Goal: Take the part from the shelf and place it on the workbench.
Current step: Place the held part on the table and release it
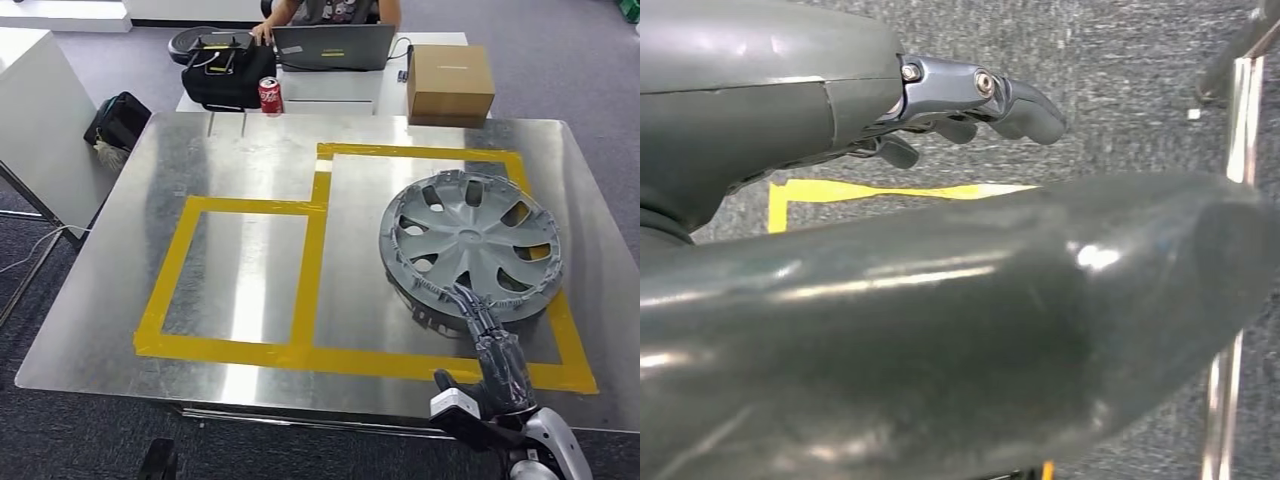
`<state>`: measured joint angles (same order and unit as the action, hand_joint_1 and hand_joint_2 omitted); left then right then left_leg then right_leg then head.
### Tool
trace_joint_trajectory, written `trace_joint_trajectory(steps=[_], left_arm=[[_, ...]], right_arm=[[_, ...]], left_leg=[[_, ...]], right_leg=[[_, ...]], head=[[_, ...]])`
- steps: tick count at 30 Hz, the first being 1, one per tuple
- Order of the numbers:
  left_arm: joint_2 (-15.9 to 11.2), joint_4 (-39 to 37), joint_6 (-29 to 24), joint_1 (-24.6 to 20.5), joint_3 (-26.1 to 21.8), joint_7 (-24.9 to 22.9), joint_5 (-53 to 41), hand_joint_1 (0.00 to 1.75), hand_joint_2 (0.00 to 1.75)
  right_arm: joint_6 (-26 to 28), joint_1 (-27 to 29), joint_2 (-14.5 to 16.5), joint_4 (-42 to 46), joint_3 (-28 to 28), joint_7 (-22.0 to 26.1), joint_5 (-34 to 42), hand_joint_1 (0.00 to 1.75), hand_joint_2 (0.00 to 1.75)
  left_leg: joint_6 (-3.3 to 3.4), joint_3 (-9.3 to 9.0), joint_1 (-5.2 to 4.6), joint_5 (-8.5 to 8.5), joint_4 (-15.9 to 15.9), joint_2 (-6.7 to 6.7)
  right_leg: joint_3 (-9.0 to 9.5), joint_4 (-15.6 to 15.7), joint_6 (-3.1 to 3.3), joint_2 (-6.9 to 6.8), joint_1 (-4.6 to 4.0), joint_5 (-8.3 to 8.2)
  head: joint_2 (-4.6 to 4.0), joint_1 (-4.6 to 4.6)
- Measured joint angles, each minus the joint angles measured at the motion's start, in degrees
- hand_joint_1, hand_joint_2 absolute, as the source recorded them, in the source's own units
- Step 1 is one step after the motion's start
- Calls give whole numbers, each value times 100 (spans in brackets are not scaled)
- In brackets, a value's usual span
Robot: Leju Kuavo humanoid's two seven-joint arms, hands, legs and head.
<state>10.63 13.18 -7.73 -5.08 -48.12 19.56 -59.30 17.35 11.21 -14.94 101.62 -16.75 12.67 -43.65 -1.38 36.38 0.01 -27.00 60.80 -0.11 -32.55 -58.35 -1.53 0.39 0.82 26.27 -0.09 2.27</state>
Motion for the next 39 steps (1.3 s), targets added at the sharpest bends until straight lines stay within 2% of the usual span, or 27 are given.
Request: trace_joint_trajectory(steps=[2, 3, 4, 5, 7, 9, 10, 11, 13, 14, 15, 17, 18, 19, 20, 22, 24, 26, 28, 29, 31, 33, 34, 35, 36, 37, 39], left_arm=[[1, 0, -1, 0, -1, 1, 1, 0, 0], [1, 0, -1, 0, -2, 2, 1, 0, 0], [1, 0, -1, 0, -3, 2, 2, 0, 0], [2, 0, -1, -1, -4, 2, 2, 0, 0], [3, 0, -1, -11, -7, 3, 2, 0, 0], [7, 0, -1, -40, -11, 5, 2, 0, 0], [10, 0, -1, -54, -13, 7, 3, 0, 0], [14, 0, -3, -61, -17, 9, 4, 0, 0], [16, 0, -22, -41, -29, 28, 20, 0, 0], [16, 0, -45, -22, -39, 47, 37, 0, 0], [17, 0, -73, -3, -53, 73, 57, 0, 0], [20, 0, -127, 20, -90, 122, 106, 0, 0], [21, 0, -149, 27, -110, 144, 132, 0, 0], [22, 0, -175, 36, -127, 161, 158, 0, 0], [23, 0, -205, 46, -146, 176, 184, 0, 0], [24, 0, -299, 67, -199, 193, 243, 0, 0], [30, 0, -418, 72, -261, 195, 302, 0, 0], [37, 0, -525, 77, -318, 188, 349, 0, 0], [36, 0, -584, 111, -383, 175, 375, 0, 0], [36, 0, -600, 133, -410, 167, 380, 0, 0], [39, 0, -626, 163, -447, 141, 377, 0, 0], [45, 0, -644, 165, -462, 113, 356, 0, 0], [48, 0, -648, 162, -464, 102, 336, 0, 0], [51, 0, -649, 163, -464, 91, 317, 0, 0], [55, 0, -650, 166, -464, 83, 293, 0, 0], [60, 0, -650, 167, -465, 77, 273, 0, 0], [79, 1, -651, 148, -466, 69, 249, 0, 0]], right_arm=[[4, 20, 23, 39, -7, 1, 3, 0, 0], [4, 31, 33, 50, -10, 1, 4, 0, 0], [4, 42, 40, 57, -13, 1, 4, 0, 0], [4, 53, 48, 60, -15, 1, 5, 0, 0], [5, 67, 60, 76, -17, 1, 5, 0, 0], [10, 76, 68, 115, -18, 2, 8, 0, 0], [22, 79, 70, 132, -19, 5, 17, 0, 0], [41, 86, 75, 145, -20, 8, 34, 0, 0], [127, 139, 93, 152, -23, 27, 105, 0, 0], [194, 196, 107, 159, -26, 42, 136, 0, 0], [275, 265, 120, 172, -28, 57, 159, 0, 0], [442, 387, 151, 205, -39, 76, 164, 0, 0], [522, 433, 169, 216, -46, 79, 157, 0, 0], [606, 476, 188, 221, -55, 79, 147, 0, 0], [697, 522, 206, 222, -64, 79, 137, 0, 0], [888, 600, 239, 235, -87, 78, 124, 0, 0], [1071, 651, 275, 280, -121, 73, 126, 0, 0], [1213, 708, 317, 332, -165, 65, 134, 0, 0], [1298, 766, 367, 354, -214, 40, 151, 0, 0], [1334, 788, 392, 358, -240, 26, 170, 0, 0], [1433, 857, 440, 358, -288, 6, 233, 0, 0], [1552, 952, 468, 358, -317, -12, 308, 0, 0], [1601, 992, 477, 358, -327, -26, 340, 0, 0], [1645, 1024, 484, 358, -337, -41, 367, 0, 0], [1678, 1053, 490, 358, -348, -53, 388, 0, 0], [1698, 1079, 495, 358, -362, -64, 404, 0, 0], [1719, 1124, 497, 363, -393, -88, 433, 0, 0]], left_leg=[[-38, 236, 5, -545, 745, 0], [-43, 317, 6, -707, 1099, 0], [-41, 327, 6, -737, 1319, 0], [-33, 240, 6, -636, 1344, 0], [-5, -232, 7, -311, 830, -2], [41, -849, -3, -291, -49, -11], [69, -1033, -14, -348, -362, -20], [105, -1102, -32, -381, -539, -30], [188, -1001, -44, -265, -583, -52], [235, -929, -42, -184, -586, -63], [273, -846, -35, -97, -590, -76], [316, -657, -38, 69, -584, -114], [318, -554, -44, 153, -579, -137], [315, -447, -51, 235, -573, -163], [306, -341, -56, 316, -566, -192], [274, -147, -58, 469, -551, -273], [228, -6, -67, 611, -536, -367], [167, 54, -63, 757, -550, -469], [93, 103, -48, 863, -569, -562], [58, 147, -46, 784, -522, -516], [-10, 282, -34, 251, -117, -277], [-89, 437, 1, -362, 663, -95], [-124, 474, 26, -463, 1020, -69], [-155, 445, 53, -404, 1235, -59], [-183, 320, 80, -239, 1256, -41], [-211, 87, 104, -71, 1058, 16], [-242, -628, 127, -32, 206, 282]], right_leg=[[-154, -2, 49, -2, -4, -117], [-239, -3, 49, -2, -7, -182], [-324, -5, 43, -2, -10, -249], [-405, -6, 35, -1, -12, -315], [-551, -9, 9, 6, -13, -451], [-648, -10, -43, 8, -23, -585], [-668, 10, -75, 1, -22, -657], [-676, 49, -109, -12, -18, -734], [-703, 126, -169, -36, 6, -827], [-744, 78, -193, -40, 14, -707], [-807, -93, -211, -40, 16, -455], [-957, -790, -225, -37, 7, 235], [-1002, -1197, -224, -35, -3, 465], [-988, -1506, -214, -33, -15, 536], [-890, -1646, -197, -26, -27, 467], [-379, -1302, -149, 60, -45, 173], [372, -364, -97, 301, -43, 251], [755, 255, -62, 416, -54, 473], [697, 315, -7, 279, -62, 431], [642, 310, 36, 204, -58, 377], [501, 315, 108, 38, -46, 241], [356, 309, 132, -137, -54, 100], [277, 300, 126, -228, -54, 29], [194, 286, 113, -315, -52, -38], [96, 262, 93, -398, -46, -100], [-2, 228, 63, -474, -40, -152], [-153, 137, -5, -611, -45, -227]], head=[[0, -9], [0, -11], [0, -10], [0, -10], [0, -11], [1, -8], [1, -9], [2, -16], [2, -29], [2, -26], [2, -14], [2, 5], [2, 8], [2, 8], [2, 7], [2, 7], [2, 4], [2, 5], [2, 12], [2, 8], [2, -38], [2, -73], [2, -72], [2, -73], [2, -74], [2, -73], [3, -75]])
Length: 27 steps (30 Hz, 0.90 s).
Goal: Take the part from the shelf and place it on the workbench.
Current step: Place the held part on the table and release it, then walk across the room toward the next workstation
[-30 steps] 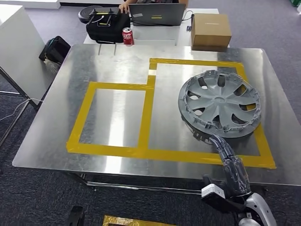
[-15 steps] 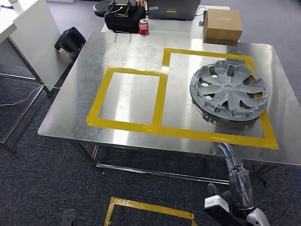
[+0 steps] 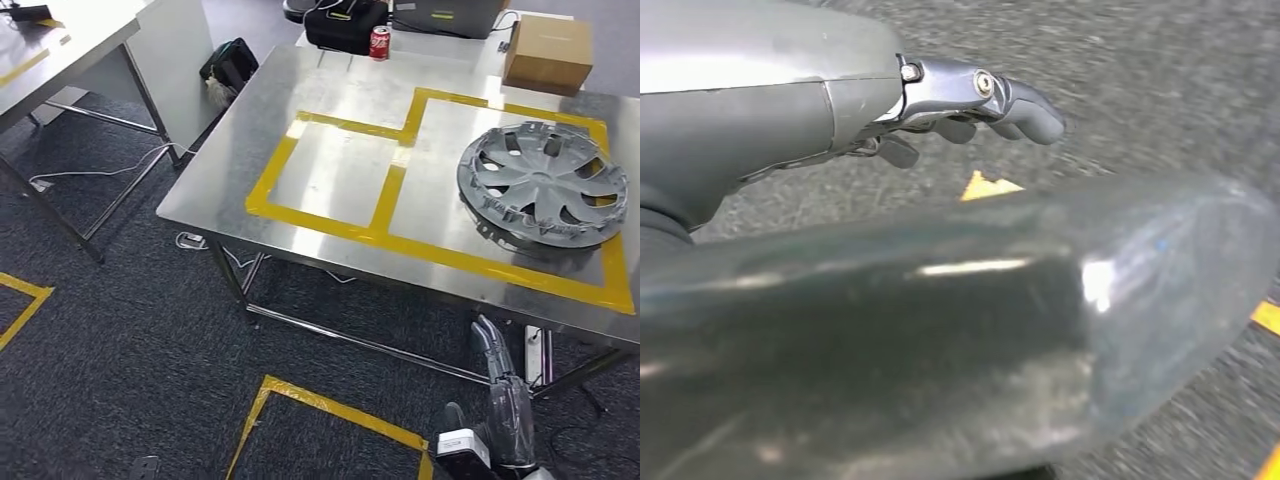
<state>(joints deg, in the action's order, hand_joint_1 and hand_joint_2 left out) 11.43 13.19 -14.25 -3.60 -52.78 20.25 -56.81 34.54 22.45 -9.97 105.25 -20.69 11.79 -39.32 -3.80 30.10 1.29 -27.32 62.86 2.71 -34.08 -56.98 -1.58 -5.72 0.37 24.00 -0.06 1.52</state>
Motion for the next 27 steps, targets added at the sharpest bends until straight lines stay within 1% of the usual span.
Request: trace_joint_trajectory(steps=[1, 2, 3, 4, 5, 6, 7, 8, 9, 10, 11, 12, 13, 14, 15, 16, 17, 18, 19, 20, 21, 22, 23, 24, 25, 26, 27], left_arm=[[12, 1, -3, -22, 0, -4, -6, 0, 0], [21, 1, -9, -41, 1, -8, -15, 0, 0], [23, 2, -21, -46, 2, -12, -30, 0, 0], [25, 2, -39, -30, 2, -18, -47, 0, 0], [22, 2, -61, 1, 1, -26, -67, 0, 0], [19, 2, -85, 31, -2, -34, -84, 0, 0], [19, 2, -107, 45, -5, -38, -98, 0, 0], [20, 2, -122, 47, -9, -37, -109, 0, 0], [24, 2, -131, 41, -11, -31, -118, 0, 0], [28, 2, -135, 34, -11, -22, -124, 0, 0], [31, 2, -137, 34, -12, -15, -126, 0, 0], [33, 2, -139, 39, -14, -9, -125, 0, 0], [33, 2, -143, 44, -18, -2, -121, 0, 0], [33, 2, -146, 46, -25, 7, -112, 0, 0], [35, 2, -150, 43, -33, 17, -98, 0, 0], [37, 2, -144, 38, -42, 28, -82, 0, 0], [38, 2, -131, 36, -51, 40, -66, 0, 0], [37, 1, -113, 40, -61, 48, -54, 0, 0], [31, 1, -93, 50, -70, 53, -43, 0, 0], [26, 0, -75, 63, -80, 57, -29, 0, 0], [22, -1, -53, 77, -90, 58, -14, 0, 0], [20, -1, -24, 86, -99, 63, 5, 0, 0], [20, -1, 20, 90, -107, 74, 26, 0, 0], [20, -1, 71, 90, -115, 89, 42, 0, 0], [18, -1, 117, 89, -128, 106, 57, 0, 0], [16, -1, 153, 90, -144, 121, 67, 0, 0], [13, -1, 174, 94, -164, 130, 78, 0, 0]], right_arm=[[9, 16, -1, 4, -15, -18, 14, 0, 0], [21, 28, -1, 8, -28, -40, 27, 0, 0], [33, 38, -1, 10, -46, -63, 35, 0, 0], [45, 41, -2, 10, -65, -93, 43, 0, 0], [56, 48, -2, 10, -90, -119, 48, 0, 0], [64, 61, -3, 9, -115, -143, 53, 0, 0], [73, 74, -8, 7, -137, -169, 65, 0, 0], [79, 82, -15, 2, -157, -186, 78, 0, 0], [82, 85, -22, -3, -172, -200, 92, 0, 0], [84, 79, -29, -9, -186, -209, 105, 0, 0], [85, 72, -34, -14, -197, -210, 113, 0, 0], [85, 67, -39, -18, -205, -210, 120, 0, 0], [85, 60, -44, -22, -211, -209, 126, 0, 0], [84, 48, -51, -28, -216, -206, 135, 0, 0], [82, 32, -58, -34, -223, -200, 146, 0, 0], [79, 7, -65, -43, -232, -192, 157, 0, 0], [76, -21, -73, -54, -245, -182, 169, 0, 0], [73, -47, -82, -68, -261, -174, 179, 0, 0], [70, -69, -89, -86, -279, -167, 188, 0, 0], [67, -93, -95, -105, -300, -158, 197, 0, 0], [62, -109, -99, -124, -319, -149, 206, 0, 0], [58, -120, -101, -143, -338, -139, 217, 0, 0], [54, -132, -103, -166, -354, -127, 231, 0, 0], [52, -137, -107, -195, -365, -111, 247, 0, 0], [52, -149, -110, -231, -374, -94, 271, 0, 0], [54, -168, -112, -273, -388, -73, 297, 0, 0], [56, -194, -114, -316, -405, -49, 326, 0, 0]], left_leg=[[32, -281, -7, -96, -411, 113], [85, -442, -28, -185, -689, 171], [158, -472, -55, -215, -827, 141], [238, -410, -70, -181, -832, 86], [300, -347, -82, -119, -829, 31], [357, -277, -86, -49, -830, -23], [405, -194, -91, 30, -831, -80], [438, -96, -104, 111, -830, -150], [461, 14, -122, 200, -827, -228], [476, 127, -143, 290, -824, -309], [482, 242, -162, 380, -820, -391], [482, 349, -175, 465, -814, -471], [477, 446, -182, 545, -809, -548], [465, 533, -184, 626, -801, -627], [449, 605, -193, 700, -791, -702], [430, 655, -199, 778, -791, -771], [402, 688, -199, 855, -797, -838], [367, 713, -200, 928, -812, -908], [331, 733, -189, 1007, -836, -986], [302, 779, -185, 1000, -822, -984], [276, 849, -186, 867, -731, -902], [253, 940, -186, 623, -535, -763], [230, 1045, -183, 284, -222, -579], [195, 1141, -169, -11, 162, -454], [159, 1212, -145, -163, 554, -387], [125, 1239, -114, -150, 867, -354], [94, 1195, -79, -8, 1030, -334]], right_leg=[[-46, -42, -40, -67, -6, -39], [-74, -61, -77, -138, -5, -86], [-91, -64, -115, -213, 8, -138], [-103, -52, -157, -238, 33, -174], [-128, -75, -195, -152, 60, -116], [-175, -187, -226, 9, 77, 54], [-250, -418, -243, 218, 80, 321], [-346, -766, -241, 408, 66, 644], [-435, -1166, -219, 510, 42, 914], [-482, -1507, -186, 554, 14, 1063], [-453, -1697, -148, 572, -15, 1065], [-327, -1686, -106, 588, -43, 945], [-103, -1469, -68, 626, -65, 764], [216, -1076, -30, 749, -78, 639], [576, -587, 7, 917, -79, 618], [841, -184, 28, 1061, -81, 654], [1012, 100, 44, 1161, -82, 723], [1060, 220, 60, 1158, -93, 753], [1001, 217, 79, 1079, -95, 717], [949, 220, 120, 989, -90, 664], [882, 227, 166, 900, -83, 602], [803, 242, 205, 807, -69, 535], [723, 249, 226, 715, -69, 472], [642, 252, 230, 622, -68, 410], [561, 248, 215, 519, -66, 344], [480, 242, 194, 413, -63, 281], [406, 233, 168, 312, -59, 222]], head=[[1, 3], [1, 3], [0, 10], [0, 8], [-1, 9], [0, 11], [0, 14], [1, 23], [1, 27], [0, 33], [0, 33], [-1, 31], [-1, 31], [-1, 31], [-1, 31], [0, 26], [-1, 30], [-1, 35], [-1, 35], [-1, 38], [-1, 15], [-1, -9], [-1, -31], [-1, -50], [-1, -52], [-1, -54], [-1, -53]])
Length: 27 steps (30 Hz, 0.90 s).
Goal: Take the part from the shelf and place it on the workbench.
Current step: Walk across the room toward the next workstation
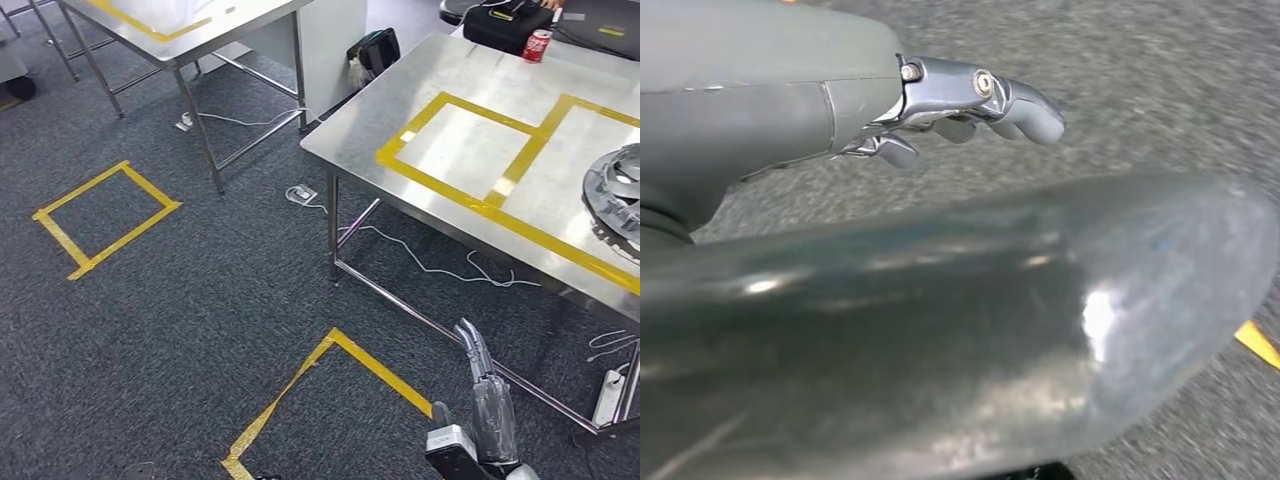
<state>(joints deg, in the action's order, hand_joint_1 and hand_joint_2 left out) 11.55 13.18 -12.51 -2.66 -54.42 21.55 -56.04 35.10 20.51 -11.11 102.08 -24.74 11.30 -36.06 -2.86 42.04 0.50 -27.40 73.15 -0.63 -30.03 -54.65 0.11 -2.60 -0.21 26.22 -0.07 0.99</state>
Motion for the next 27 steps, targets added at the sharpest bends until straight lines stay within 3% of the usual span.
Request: trace_joint_trajectory(steps=[1, 2, 3, 5, 6, 7, 8, 9, 11, 13, 14, 15, 17, 19, 21, 23, 25, 27], left_arm=[[-2, 0, 10, 5, -22, 4, 14, 0, 0], [-4, 0, 14, 8, -41, 6, 25, 0, 0], [-2, 1, 14, 7, -57, 6, 34, 0, 0], [8, 2, -6, -15, -75, 5, 39, 0, 0], [13, 2, -21, -21, -80, 5, 38, 0, 0], [14, 2, -40, -17, -86, 4, 38, 0, 0], [15, 2, -59, 4, -95, 4, 37, 0, 0], [15, 2, -86, 28, -106, 1, 38, 0, 0], [20, 2, -151, 46, -132, -14, 39, 0, 0], [27, 2, -191, 36, -158, -52, 37, 0, 0], [31, 2, -193, 36, -169, -75, 33, 0, 0], [33, 2, -191, 41, -177, -92, 30, 0, 0], [39, 2, -187, 48, -185, -108, 20, 0, 0], [50, 2, -186, 42, -191, -109, 14, 0, 0], [59, 2, -184, 40, -195, -109, 13, 0, 0], [65, 2, -181, 52, -204, -110, 13, 0, 0], [68, 2, -181, 55, -213, -111, 13, 0, 0], [69, 2, -176, 40, -214, -111, 5, 0, 0]], right_arm=[[2, -28, -2, -39, -20, 24, 28, 0, 0], [2, -56, -3, -72, -38, 46, 52, 0, 0], [2, -75, -6, -97, -50, 62, 72, 0, 0], [0, -113, -17, -140, -61, 81, 90, 0, 0], [-1, -137, -24, -162, -64, 87, 88, 0, 0], [-1, -166, -30, -186, -70, 92, 79, 0, 0], [-2, -197, -33, -209, -79, 93, 66, 0, 0], [-2, -216, -33, -226, -91, 94, 46, 0, 0], [-4, -227, -45, -259, -111, 83, 15, 0, 0], [-9, -224, -63, -307, -121, 69, -12, 0, 0], [-14, -229, -67, -334, -126, 66, -32, 0, 0], [-19, -238, -69, -358, -133, 66, -58, 0, 0], [-27, -257, -69, -395, -148, 66, -100, 0, 0], [-34, -294, -69, -425, -167, 67, -115, 0, 0], [-41, -333, -69, -447, -188, 70, -121, 0, 0], [-45, -351, -69, -461, -199, 73, -126, 0, 0], [-48, -361, -69, -469, -206, 76, -128, 0, 0], [-50, -364, -70, -485, -208, 76, -130, 0, 0]], left_leg=[[-29, -147, 33, 180, -40, 32], [-56, -408, 59, 296, -297, 117], [-75, -774, 76, 304, -710, 264], [-27, -1359, 59, 85, -1519, 494], [31, -1478, 41, -13, -1733, 516], [107, -1472, 21, -66, -1814, 456], [174, -1437, 18, -61, -1820, 399], [232, -1409, 12, -35, -1814, 340], [330, -1353, -2, 35, -1817, 224], [390, -1271, -42, 104, -1813, 74], [405, -1234, -65, 136, -1810, -4], [413, -1205, -84, 165, -1807, -85], [409, -1172, -104, 213, -1803, -253], [381, -1141, -115, 251, -1792, -395], [325, -1086, -103, 289, -1780, -499], [259, -1027, -78, 321, -1767, -572], [200, -895, -81, 169, -1551, -394], [134, -573, -76, -223, -898, -115]], right_leg=[[-65, -13, -29, -93, 7, -53], [-118, -35, -63, -172, 12, -98], [-165, -66, -98, -243, 10, -128], [-241, -160, -178, -385, 2, -170], [-273, -199, -216, -462, 3, -187], [-290, -228, -254, -536, 14, -205], [-317, -259, -294, -516, 36, -195], [-356, -338, -326, -397, 59, -123], [-578, -856, -365, 0, 83, 220], [-905, -1661, -348, 219, 66, 608], [-995, -1907, -326, 245, 53, 686], [-978, -1932, -298, 256, 39, 654], [-583, -1288, -231, 348, 19, 329], [-133, -485, -189, 593, 25, 111], [17, -211, -176, 696, 18, 103], [26, -183, -133, 573, 7, 50], [18, -131, -76, 435, 21, -9], [-7, -105, -49, 280, 27, -36]], head=[[0, 0], [0, 0], [0, -5], [0, -7], [0, -4], [0, 0], [0, 3], [0, 7], [0, 26], [0, 44], [0, 46], [0, 47], [0, 46], [0, 43], [0, 40], [0, 40], [0, 18], [0, -8]])
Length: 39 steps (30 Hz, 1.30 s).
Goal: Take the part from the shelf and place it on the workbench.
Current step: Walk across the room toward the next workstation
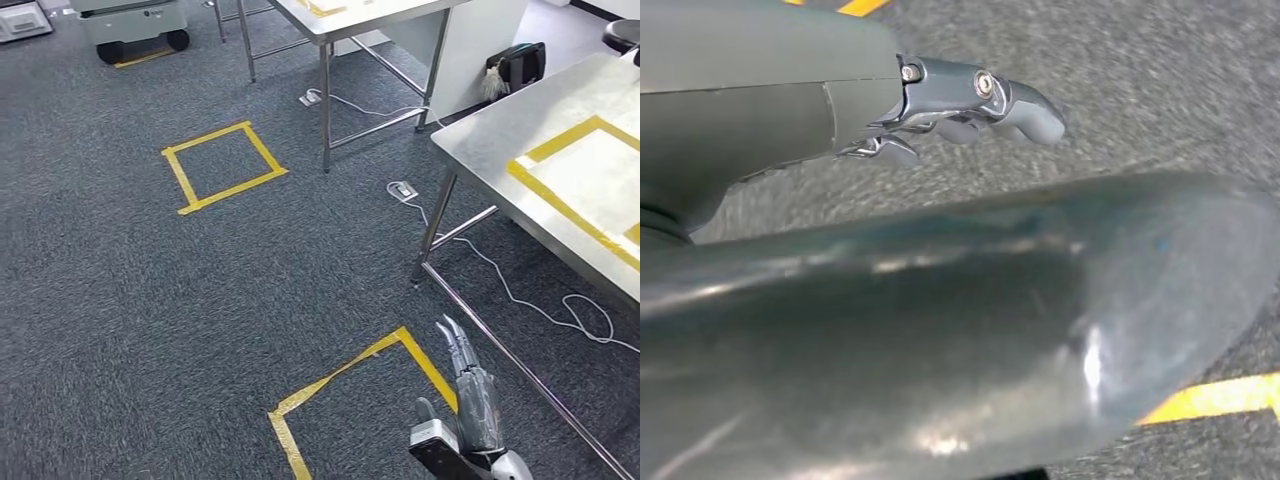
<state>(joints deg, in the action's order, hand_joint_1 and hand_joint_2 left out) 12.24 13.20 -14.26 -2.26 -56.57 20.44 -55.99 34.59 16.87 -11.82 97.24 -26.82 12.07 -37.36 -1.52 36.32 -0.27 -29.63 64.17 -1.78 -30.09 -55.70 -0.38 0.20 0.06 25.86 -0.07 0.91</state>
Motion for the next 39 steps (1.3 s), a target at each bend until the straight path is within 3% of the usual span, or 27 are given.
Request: trace_joint_trajectory(steps=[2, 3, 4, 6, 8, 9, 11, 13, 15, 16, 17, 18, 19, 20, 22, 24, 26, 27, 28, 29, 31, 33, 34, 36, 37, 39], left_arm=[[0, 0, 20, -6, 0, -7, -29, 0, 0], [0, 0, 30, -2, -1, -11, -56, 0, 0], [-1, 0, 33, 1, 0, -16, -87, 0, 0], [3, 0, 26, -2, 4, -12, -148, 0, 0], [16, 0, 20, -27, 8, 3, -174, 0, 0], [23, 0, 21, -35, 9, 11, -176, 0, 0], [27, 0, 22, -30, 8, 24, -166, 0, 0], [22, 1, 21, -18, 5, 41, -152, 0, 0], [12, 1, 20, -26, 2, 64, -146, 0, 0], [6, 1, 22, -32, 1, 73, -146, 0, 0], [1, 0, 25, -36, 0, 81, -148, 0, 0], [-4, 0, 29, -34, 0, 86, -149, 0, 0], [-9, 0, 32, -31, -1, 90, -152, 0, 0], [-13, 1, 33, -30, -1, 92, -156, 0, 0], [-16, 1, 34, -38, -3, 95, -163, 0, 0], [-21, 1, 33, -45, -4, 100, -167, 0, 0], [-26, 0, 33, -29, -6, 105, -167, 0, 0], [-28, 0, 32, -17, -8, 107, -166, 0, 0], [-29, 0, 31, -11, -9, 108, -164, 0, 0], [-30, 0, 28, -14, -10, 109, -162, 0, 0], [-31, 0, 23, -32, -12, 111, -159, 0, 0], [-31, 0, 18, -35, -14, 115, -160, 0, 0], [-31, 0, 14, -29, -15, 116, -160, 0, 0], [-31, 0, 6, -20, -17, 116, -160, 0, 0], [-28, 0, 3, -24, -17, 116, -160, 0, 0], [-22, 0, 0, -39, -17, 116, -161, 0, 0]], right_arm=[[-2, -3, -1, -27, 1, -2, 1, 0, 0], [-3, -6, -1, -42, -2, 0, 3, 0, 0], [-4, -9, -1, -55, -5, 7, 8, 0, 0], [-5, -16, -1, -76, -10, 40, 18, 0, 0], [-4, -27, -2, -84, -10, 81, 20, 0, 0], [-3, -32, -3, -85, -10, 98, 20, 0, 0], [-7, -49, -5, -84, -16, 122, 18, 0, 0], [-29, -72, -6, -81, -31, 114, -4, 0, 0], [-58, -73, -8, -78, -43, 74, -46, 0, 0], [-69, -68, -9, -77, -49, 56, -65, 0, 0], [-78, -66, -9, -78, -56, 43, -81, 0, 0], [-84, -67, -9, -78, -63, 36, -94, 0, 0], [-86, -71, -9, -78, -69, 31, -105, 0, 0], [-87, -76, -9, -78, -74, 26, -119, 0, 0], [-85, -91, -9, -79, -85, 19, -143, 0, 0], [-81, -109, -9, -81, -96, 12, -156, 0, 0], [-81, -130, -9, -83, -102, 9, -161, 0, 0], [-83, -148, -9, -83, -103, 9, -163, 0, 0], [-85, -166, -9, -83, -104, 11, -164, 0, 0], [-87, -179, -9, -84, -104, 14, -167, 0, 0], [-92, -183, -9, -88, -105, 25, -170, 0, 0], [-95, -184, -9, -92, -109, 33, -173, 0, 0], [-96, -190, -9, -93, -111, 38, -174, 0, 0], [-96, -203, -9, -93, -118, 44, -176, 0, 0], [-96, -208, -9, -93, -121, 47, -178, 0, 0], [-95, -221, -9, -93, -123, 50, -179, 0, 0]], left_leg=[[-61, 318, 27, -282, 679, 89], [-81, 352, 41, -272, 778, 102], [-96, 267, 54, -157, 647, 124], [-115, -172, 69, 200, -95, 312], [-55, -499, 52, 396, -709, 502], [-4, -538, 37, 412, -819, 534], [111, -499, 19, 432, -836, 409], [188, -490, 28, 463, -848, 295], [241, -474, 36, 492, -854, 175], [259, -459, 31, 502, -853, 106], [268, -446, 26, 511, -852, 33], [271, -437, 21, 520, -850, -45], [267, -434, 21, 528, -848, -127], [258, -434, 23, 537, -846, -217], [220, -424, 26, 553, -829, -381], [156, -374, 33, 584, -820, -510], [73, -310, 63, 633, -830, -632], [42, -278, 70, 623, -807, -605], [19, -218, 67, 556, -710, -494], [2, -109, 57, 418, -495, -326], [-26, 249, 44, 27, 242, 5], [-41, 519, 45, -172, 824, 96], [-40, 506, 45, -119, 832, 110], [-20, 132, 36, 217, 209, 223], [-4, -112, 15, 356, -223, 389], [61, -408, -21, 492, -765, 600]], right_leg=[[-35, -5, 5, -169, -2, -7], [-47, -8, 4, -254, -1, -10], [-54, -13, -1, -335, 2, -10], [-59, -38, -34, -484, 0, -1], [-76, -93, -103, -599, -23, 25], [-82, -111, -137, -653, -36, 31], [-81, -116, -198, -745, -25, 35], [-150, -281, -262, -558, 6, 173], [-436, -932, -293, -199, 25, 542], [-629, -1360, -291, -89, 27, 738], [-792, -1702, -285, -46, 25, 859], [-870, -1858, -278, -30, 24, 873], [-825, -1762, -268, -19, 28, 766], [-662, -1433, -259, 23, 38, 567], [-247, -585, -258, 291, 85, 236], [-44, -191, -240, 486, 104, 162], [-33, -184, -172, 398, 74, 144], [-38, -177, -128, 326, 67, 124], [-38, -161, -84, 248, 65, 105], [-39, -142, -49, 161, 63, 90], [-54, -132, -13, -21, 41, 82], [-71, -133, -7, -216, 21, 84], [-74, -134, -7, -306, 16, 84], [-63, -134, -13, -462, 10, 88], [-56, -140, -28, -529, -4, 97], [-46, -148, -74, -647, -38, 116]], head=[[0, -5], [0, -7], [0, -6], [0, -7], [0, -5], [0, -4], [0, 3], [0, 11], [0, 27], [0, 32], [0, 34], [0, 37], [0, 37], [0, 38], [0, 36], [0, 30], [0, 28], [0, 27], [0, 16], [0, 4], [0, -19], [0, -21], [0, -22], [0, -22], [0, -24], [0, -18]])
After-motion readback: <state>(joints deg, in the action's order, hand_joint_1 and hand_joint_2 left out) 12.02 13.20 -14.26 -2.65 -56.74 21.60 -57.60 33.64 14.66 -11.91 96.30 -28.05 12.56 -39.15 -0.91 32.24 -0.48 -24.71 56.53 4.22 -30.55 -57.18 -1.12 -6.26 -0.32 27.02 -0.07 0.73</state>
